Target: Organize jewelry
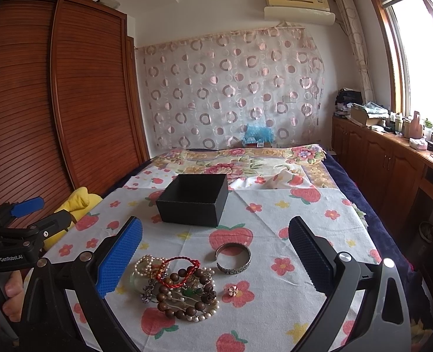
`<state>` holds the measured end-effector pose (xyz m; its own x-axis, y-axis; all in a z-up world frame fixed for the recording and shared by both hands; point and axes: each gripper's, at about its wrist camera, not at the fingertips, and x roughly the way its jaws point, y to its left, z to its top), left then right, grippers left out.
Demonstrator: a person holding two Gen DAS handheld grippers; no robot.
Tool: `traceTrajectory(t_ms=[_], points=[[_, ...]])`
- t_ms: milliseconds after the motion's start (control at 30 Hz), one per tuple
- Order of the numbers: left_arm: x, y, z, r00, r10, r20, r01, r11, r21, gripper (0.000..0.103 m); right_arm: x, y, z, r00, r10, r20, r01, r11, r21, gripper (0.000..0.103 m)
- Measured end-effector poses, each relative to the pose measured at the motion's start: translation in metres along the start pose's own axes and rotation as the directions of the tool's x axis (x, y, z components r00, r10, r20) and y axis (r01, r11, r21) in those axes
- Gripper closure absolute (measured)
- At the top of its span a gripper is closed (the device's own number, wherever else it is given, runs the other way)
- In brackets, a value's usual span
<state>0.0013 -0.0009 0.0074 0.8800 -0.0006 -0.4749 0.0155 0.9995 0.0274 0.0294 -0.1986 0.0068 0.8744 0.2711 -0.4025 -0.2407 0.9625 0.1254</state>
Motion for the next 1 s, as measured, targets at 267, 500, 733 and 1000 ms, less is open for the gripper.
traceTrajectory(t_ms=[267, 500, 733, 1000], points=[[0.0, 0.0, 0.003, 1.0, -0.001, -0.004, 0.001, 1.0, -0.001, 0.007, 0.001, -0.001, -0.002, 1.0, -0.001, -0.003, 0.001, 1.0, 0.0, 0.002], [0.005, -0.011, 0.004, 1.0, 0.001, -0.03, -0.001, 1.0, 0.003, 0.007, 0.003, -0.004, -0.003, 1.0, -0.005, -0.022, 0.005, 1.0, 0.002, 0.002], [0.016, -0.011, -0.007, 0.998, -0.006, -0.062, 0.006, 1.0, 0.003, 0.007, 0.016, -0.002, -0.01, 0.999, -0.01, -0.042, 0.01, 1.0, 0.001, 0.002], [0.049, -0.016, -0.024, 0.987, -0.036, -0.157, 0.042, 0.999, 0.035, 0.007, 0.034, -0.012, -0.028, 0.996, -0.018, -0.083, 0.018, 1.0, -0.001, 0.002]])
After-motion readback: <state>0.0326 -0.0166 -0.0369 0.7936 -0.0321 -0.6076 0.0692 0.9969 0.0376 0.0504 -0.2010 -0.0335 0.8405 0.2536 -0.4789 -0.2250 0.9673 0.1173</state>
